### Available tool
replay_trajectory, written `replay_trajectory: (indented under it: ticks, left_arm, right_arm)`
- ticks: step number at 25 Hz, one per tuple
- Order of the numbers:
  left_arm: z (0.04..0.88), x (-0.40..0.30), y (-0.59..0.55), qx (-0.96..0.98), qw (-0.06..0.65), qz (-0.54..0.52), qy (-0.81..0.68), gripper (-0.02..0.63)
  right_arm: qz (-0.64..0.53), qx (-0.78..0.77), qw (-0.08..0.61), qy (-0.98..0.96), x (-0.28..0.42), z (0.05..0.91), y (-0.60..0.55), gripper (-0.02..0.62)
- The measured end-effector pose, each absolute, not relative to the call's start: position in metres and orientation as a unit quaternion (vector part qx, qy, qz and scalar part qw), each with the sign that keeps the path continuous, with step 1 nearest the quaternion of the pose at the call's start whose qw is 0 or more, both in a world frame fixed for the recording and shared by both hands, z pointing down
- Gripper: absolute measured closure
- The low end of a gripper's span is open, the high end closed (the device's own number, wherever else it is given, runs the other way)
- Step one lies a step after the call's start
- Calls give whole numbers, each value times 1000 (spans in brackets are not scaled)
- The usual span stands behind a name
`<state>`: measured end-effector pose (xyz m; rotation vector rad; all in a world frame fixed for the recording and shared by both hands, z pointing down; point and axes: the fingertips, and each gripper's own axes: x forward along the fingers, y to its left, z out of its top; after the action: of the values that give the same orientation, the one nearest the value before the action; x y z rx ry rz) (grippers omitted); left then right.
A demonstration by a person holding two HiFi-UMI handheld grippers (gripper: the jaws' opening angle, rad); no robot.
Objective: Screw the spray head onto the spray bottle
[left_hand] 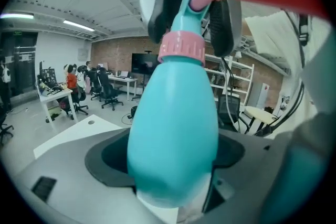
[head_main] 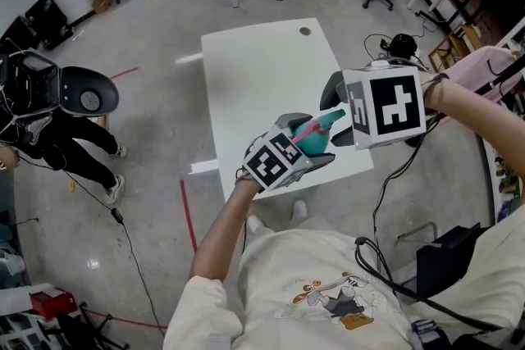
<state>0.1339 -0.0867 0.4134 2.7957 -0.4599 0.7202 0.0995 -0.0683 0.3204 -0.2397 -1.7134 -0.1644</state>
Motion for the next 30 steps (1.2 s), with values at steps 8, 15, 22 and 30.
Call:
replay_trajectory:
  ticks: [8,15,22,30]
  left_arm:
    - [368,122,-72,976,172,91,-95,187]
    - [330,109,-31,982,145,89,77,187]
    - [333,121,-34,979,128,134,87,187]
    - [334,122,-18,972,118,155,130,187]
  right_arm:
    - [7,-62,430,-901,70,270,-82,376]
    - [69,-146,203,-966,55,247,-59,377]
    - [101,-174,149,-968,60,251,-55,379]
    - [116,-206,142,-961,61,252,-44,457]
